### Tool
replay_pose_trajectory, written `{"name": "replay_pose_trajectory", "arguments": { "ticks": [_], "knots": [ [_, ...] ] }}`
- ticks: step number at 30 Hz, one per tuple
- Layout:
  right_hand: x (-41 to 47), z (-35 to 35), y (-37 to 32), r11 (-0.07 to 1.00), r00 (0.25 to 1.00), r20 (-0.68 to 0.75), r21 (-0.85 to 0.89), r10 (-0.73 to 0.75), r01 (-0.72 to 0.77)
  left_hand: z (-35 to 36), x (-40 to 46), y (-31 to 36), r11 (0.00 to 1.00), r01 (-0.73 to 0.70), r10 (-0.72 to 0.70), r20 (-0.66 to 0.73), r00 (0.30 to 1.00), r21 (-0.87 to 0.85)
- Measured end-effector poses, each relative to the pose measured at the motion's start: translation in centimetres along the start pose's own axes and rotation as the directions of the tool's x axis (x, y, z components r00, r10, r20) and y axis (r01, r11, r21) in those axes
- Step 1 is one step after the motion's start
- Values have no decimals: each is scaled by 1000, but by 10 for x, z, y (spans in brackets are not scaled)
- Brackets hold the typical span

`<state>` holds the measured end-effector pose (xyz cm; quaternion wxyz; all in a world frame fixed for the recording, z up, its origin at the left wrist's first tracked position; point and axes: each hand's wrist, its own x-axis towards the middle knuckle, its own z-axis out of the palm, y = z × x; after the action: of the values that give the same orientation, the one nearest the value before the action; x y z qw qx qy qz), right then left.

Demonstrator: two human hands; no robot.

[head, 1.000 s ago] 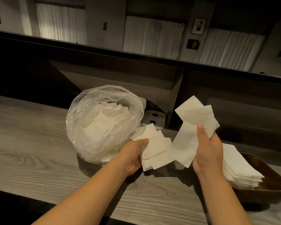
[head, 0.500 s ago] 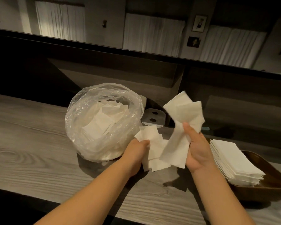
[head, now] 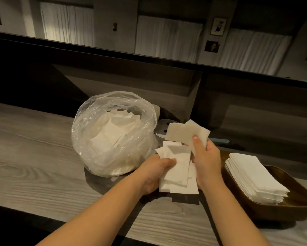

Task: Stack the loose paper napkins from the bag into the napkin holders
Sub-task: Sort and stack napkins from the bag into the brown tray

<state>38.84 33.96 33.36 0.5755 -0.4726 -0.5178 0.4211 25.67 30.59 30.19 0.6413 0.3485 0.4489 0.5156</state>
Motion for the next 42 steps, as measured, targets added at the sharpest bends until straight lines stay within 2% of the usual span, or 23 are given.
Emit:
{"name": "replay_pose_trajectory", "arguments": {
  "ticks": [2,4,6,7,9,12,14,17,20,24,26,29,30,31,33,34,35,37,39,42],
  "knots": [
    [8,-7,3,981,984,-99,-144,-148,133,-1,1,1,997,34,-36,-33,999,-67],
    [8,-13,4,876,902,-138,-335,-409,345,-2,2,1,988,59,-68,-65,996,-141],
    [6,-13,7,740,801,-47,-420,-597,526,-1,2,1,973,81,-99,-74,992,-217],
    [4,-11,9,687,771,37,-427,-635,587,-1,1,2,966,86,-106,-72,992,-244],
    [1,-7,12,608,756,236,-472,-611,638,-1,1,5,953,65,-88,-66,994,-295],
    [0,-7,14,453,726,519,-567,-452,688,-4,3,7,943,-6,-8,-41,999,-334],
    [-3,-12,12,441,682,640,-529,-354,725,-7,5,8,923,-33,19,-42,999,-384],
    [-6,-17,10,456,642,703,-485,-304,747,-10,6,9,899,-54,34,-53,998,-435],
    [-10,-11,10,421,675,645,-534,-358,734,-6,1,11,894,-49,37,-38,999,-445],
    [-10,-4,13,476,725,444,-553,-526,684,-4,0,10,905,-23,-14,-82,997,-425],
    [-10,-1,15,452,720,475,-564,-507,691,-5,2,9,903,-3,-25,-60,998,-429],
    [-9,1,17,420,701,591,-562,-400,713,-4,-1,10,929,8,-25,-41,999,-371],
    [-8,-1,17,451,703,593,-541,-393,710,-5,-2,10,949,5,-24,-57,998,-317],
    [-7,-3,16,533,730,541,-504,-419,680,-6,-2,10,967,7,-26,-73,997,-255],
    [-3,-8,10,748,848,302,-402,-436,528,-6,-5,10,986,29,-41,-67,997,-164],
    [1,-11,8,815,899,194,-379,-393,438,-6,-6,11,991,37,-43,-46,998,-131],
    [3,-13,6,852,936,145,-389,-320,351,-7,-6,11,994,44,-46,-20,999,-103],
    [6,-12,5,894,977,179,-410,-116,181,-6,-8,11,996,60,-58,40,998,-60],
    [6,-12,3,954,980,196,-299,30,31,-5,-10,11,997,78,-76,78,994,-22],
    [6,-16,-1,996,991,121,-82,55,-45,-6,-10,10,996,92,-91,74,993,-7]
  ]
}}
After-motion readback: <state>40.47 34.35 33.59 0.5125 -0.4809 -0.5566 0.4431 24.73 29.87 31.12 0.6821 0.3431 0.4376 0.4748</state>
